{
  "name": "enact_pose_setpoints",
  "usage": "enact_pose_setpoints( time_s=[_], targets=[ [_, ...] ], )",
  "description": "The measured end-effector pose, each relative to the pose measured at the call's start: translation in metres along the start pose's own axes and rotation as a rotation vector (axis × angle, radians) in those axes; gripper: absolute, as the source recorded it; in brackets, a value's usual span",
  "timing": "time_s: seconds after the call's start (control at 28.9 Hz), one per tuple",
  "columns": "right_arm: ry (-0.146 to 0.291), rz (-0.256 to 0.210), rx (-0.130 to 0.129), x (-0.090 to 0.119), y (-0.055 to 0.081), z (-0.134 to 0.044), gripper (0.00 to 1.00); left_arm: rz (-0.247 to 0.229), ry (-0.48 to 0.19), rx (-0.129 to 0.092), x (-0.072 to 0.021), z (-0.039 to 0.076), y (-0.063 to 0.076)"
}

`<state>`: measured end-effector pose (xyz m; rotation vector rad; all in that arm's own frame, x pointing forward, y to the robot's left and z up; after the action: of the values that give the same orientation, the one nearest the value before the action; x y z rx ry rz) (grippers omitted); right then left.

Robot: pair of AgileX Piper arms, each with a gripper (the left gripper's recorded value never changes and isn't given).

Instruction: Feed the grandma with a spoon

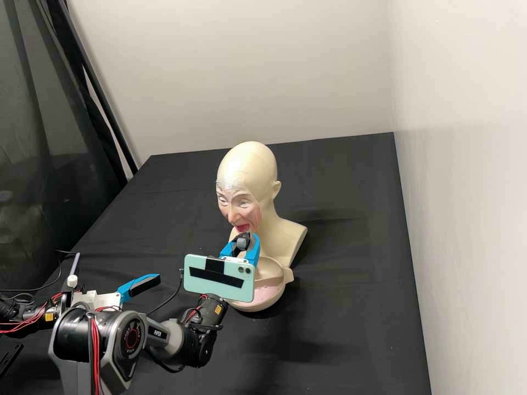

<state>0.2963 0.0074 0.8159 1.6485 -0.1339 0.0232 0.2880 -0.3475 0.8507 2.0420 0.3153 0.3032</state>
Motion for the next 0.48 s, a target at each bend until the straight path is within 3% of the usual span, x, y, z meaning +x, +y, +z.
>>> enact_pose_setpoints(
  time_s=[0.31,0.48],
  targets=[
    [0.032,-0.037,-0.014,0.009,-0.013,-0.015,0.00,0.002,0.008,-0.002,0.0000,-0.002,0.001],
    [0.025,-0.047,-0.024,0.014,-0.018,-0.015,0.00,0.003,0.013,-0.002,-0.0001,-0.004,0.001]
  ],
)
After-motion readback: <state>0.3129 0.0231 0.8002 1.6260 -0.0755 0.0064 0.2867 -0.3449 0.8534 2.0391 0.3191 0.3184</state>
